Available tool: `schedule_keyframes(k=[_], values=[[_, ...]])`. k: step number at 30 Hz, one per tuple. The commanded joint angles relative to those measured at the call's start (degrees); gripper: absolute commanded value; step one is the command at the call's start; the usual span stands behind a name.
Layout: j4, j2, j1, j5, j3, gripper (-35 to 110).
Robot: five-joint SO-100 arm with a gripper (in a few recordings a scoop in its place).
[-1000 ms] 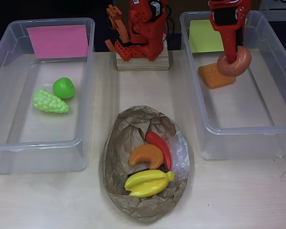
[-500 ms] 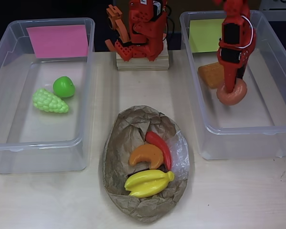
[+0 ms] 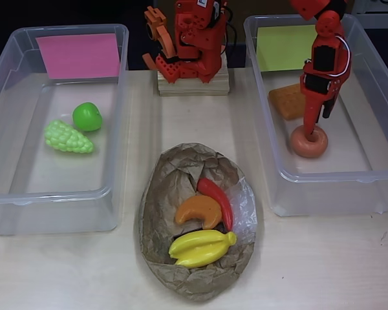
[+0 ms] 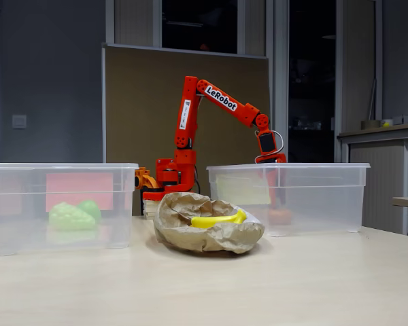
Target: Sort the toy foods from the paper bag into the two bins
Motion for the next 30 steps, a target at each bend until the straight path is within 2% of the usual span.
schedule_keyframes(k=[1,8,14,19,26,30], values=[[4.3,1.5,-0.2,-1.0,-3.8,27],[22.6,5.4,3.0,-11.0,-19.1,31],[30.7,8.8,9.6,-24.0,-29.4,33],[29.3,13.5,17.6,-42.5,-31.1,32],[24.6,23.4,31.6,-67.5,-25.3,30],[17.9,25.3,41.2,-82.9,-20.3,31]])
